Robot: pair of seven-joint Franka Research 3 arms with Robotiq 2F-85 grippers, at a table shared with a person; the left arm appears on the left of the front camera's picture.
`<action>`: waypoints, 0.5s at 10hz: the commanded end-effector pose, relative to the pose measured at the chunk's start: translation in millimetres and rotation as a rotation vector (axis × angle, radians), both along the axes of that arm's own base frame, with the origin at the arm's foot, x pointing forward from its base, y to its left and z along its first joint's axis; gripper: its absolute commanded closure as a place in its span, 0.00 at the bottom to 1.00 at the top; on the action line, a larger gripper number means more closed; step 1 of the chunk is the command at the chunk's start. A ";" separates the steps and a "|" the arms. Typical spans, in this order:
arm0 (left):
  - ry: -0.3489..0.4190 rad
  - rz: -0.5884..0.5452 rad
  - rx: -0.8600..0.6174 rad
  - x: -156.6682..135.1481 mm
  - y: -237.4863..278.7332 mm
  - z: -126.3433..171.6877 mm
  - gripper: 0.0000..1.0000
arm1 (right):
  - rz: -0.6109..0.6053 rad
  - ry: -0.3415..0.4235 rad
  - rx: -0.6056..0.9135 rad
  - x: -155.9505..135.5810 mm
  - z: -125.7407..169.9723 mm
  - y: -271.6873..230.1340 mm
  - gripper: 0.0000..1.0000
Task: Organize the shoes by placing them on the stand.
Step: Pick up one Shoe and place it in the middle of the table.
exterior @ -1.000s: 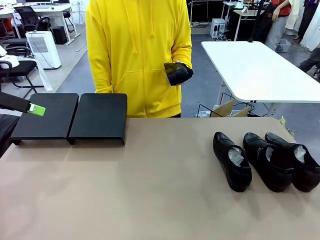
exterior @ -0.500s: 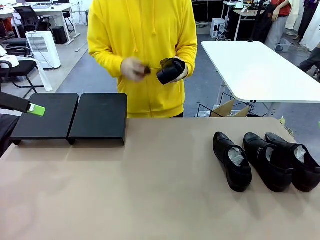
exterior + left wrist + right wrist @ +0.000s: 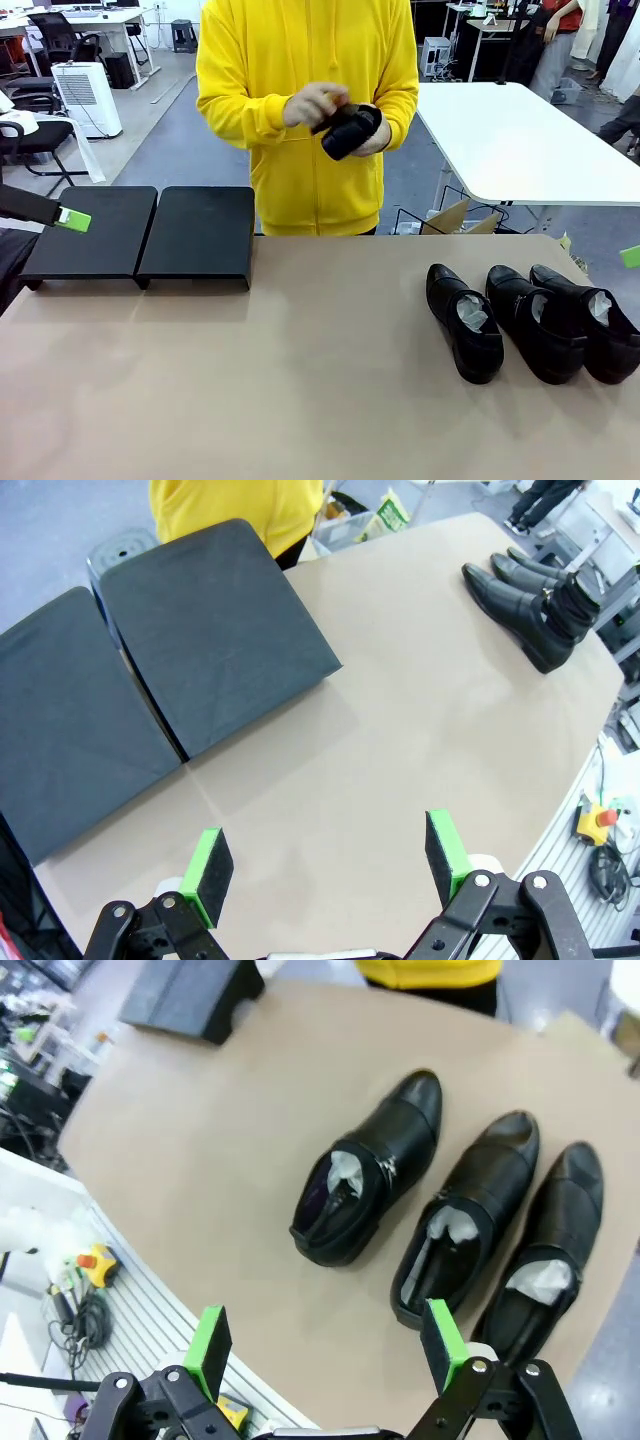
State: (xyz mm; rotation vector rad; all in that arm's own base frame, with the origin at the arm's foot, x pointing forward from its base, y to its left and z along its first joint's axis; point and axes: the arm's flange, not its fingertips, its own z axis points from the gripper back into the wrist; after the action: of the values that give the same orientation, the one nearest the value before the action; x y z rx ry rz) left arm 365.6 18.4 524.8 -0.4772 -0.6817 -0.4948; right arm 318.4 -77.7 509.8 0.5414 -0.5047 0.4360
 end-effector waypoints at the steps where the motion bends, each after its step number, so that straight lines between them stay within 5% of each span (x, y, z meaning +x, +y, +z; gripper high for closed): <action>1: -0.009 -0.018 -0.001 -0.8 1.8 0.0 0.00 | -0.018 0.103 -0.108 19.0 -9.5 10.0 0.00; 2: -0.009 -0.018 -0.001 -0.8 1.8 0.0 0.00 | 0.000 0.000 0.000 0.0 0.0 0.0 0.00; 5: -0.009 -0.018 -0.001 -0.8 1.8 0.0 0.00 | 0.000 0.000 0.000 0.0 0.0 0.0 0.00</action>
State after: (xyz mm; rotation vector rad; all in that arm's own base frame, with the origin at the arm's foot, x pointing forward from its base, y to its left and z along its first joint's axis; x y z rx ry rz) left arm 365.6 18.3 524.7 -0.4770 -0.6814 -0.4949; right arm 318.9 -80.2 510.6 0.5240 -0.4916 0.4248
